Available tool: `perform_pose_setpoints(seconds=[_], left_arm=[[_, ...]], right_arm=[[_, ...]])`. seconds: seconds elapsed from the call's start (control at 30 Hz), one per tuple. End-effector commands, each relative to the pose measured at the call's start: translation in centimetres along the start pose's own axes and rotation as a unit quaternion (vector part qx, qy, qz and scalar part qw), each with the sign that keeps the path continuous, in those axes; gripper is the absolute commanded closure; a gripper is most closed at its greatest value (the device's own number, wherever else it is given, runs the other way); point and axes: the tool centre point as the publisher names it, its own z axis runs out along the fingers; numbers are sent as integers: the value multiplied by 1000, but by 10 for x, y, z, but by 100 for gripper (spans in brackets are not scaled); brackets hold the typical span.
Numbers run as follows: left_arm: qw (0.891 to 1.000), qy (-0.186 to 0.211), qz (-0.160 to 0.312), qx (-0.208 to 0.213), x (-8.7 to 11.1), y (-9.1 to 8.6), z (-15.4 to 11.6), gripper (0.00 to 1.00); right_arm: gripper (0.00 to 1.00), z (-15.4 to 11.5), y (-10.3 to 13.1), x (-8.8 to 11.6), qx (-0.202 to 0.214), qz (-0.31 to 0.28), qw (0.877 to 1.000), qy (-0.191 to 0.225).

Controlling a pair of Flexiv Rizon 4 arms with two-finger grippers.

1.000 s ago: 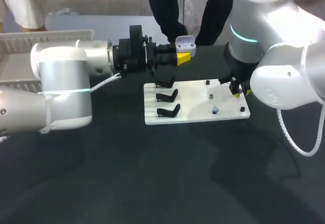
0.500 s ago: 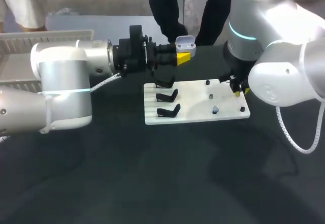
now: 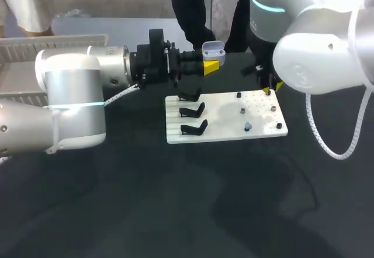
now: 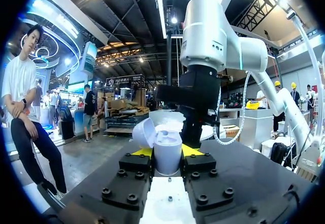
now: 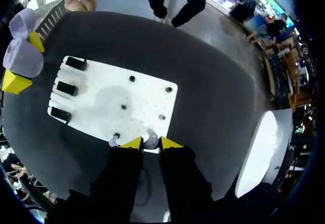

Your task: Pick up each earbud case from the left stands, insert the matching earbuds, close the lid, and place the case in the box.

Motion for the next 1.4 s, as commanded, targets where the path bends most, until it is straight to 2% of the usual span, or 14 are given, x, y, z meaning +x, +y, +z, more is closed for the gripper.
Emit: perform_pose_setpoints(seconds=[0.03,0.37,0.43,0.97,1.03,1.07,1.1,1.13,1.2,1.23,1.27,1.3,1.33,1.4], left_arm=[[1000,-1,2,-4,0,-2,0,100],[1000,-1,2,-4,0,-2,0,100],[1000,-1,2,-4,0,-2,0,100],[1000,-1,2,-4,0,-2,0,100],[1000,-1,2,-4,0,-2,0,100],[1000,-1,2,-4,0,-2,0,100],[1000,-1,2,-4,0,-2,0,100],[1000,-1,2,-4,0,-2,0,100],[1000,-1,2,-4,0,-2,0,100],[1000,-1,2,-4,0,-2,0,100],[1000,-1,2,-4,0,-2,0,100],[1000,-1,2,-4,0,-2,0,100],[1000,-1,2,-4,0,-2,0,100],[1000,-1,2,-4,0,-2,0,100]], right_arm=[[100,-37,7,6,2,-7,1000,-2],[100,-73,21,11,14,-23,1000,5],[100,-78,21,11,7,-11,1000,-17],[100,-78,21,11,7,-11,1000,-17],[100,-79,28,8,33,36,999,-5],[100,-82,31,9,24,60,998,-15],[100,-84,31,7,43,101,994,-6],[100,-88,34,7,44,111,993,-18],[100,-92,30,6,50,187,981,-7],[100,-96,31,7,46,217,975,-15],[100,-97,29,7,49,264,963,4],[100,-100,30,7,24,275,961,-9],[100,-102,30,7,47,314,948,0],[100,-105,33,6,30,348,937,-3]])
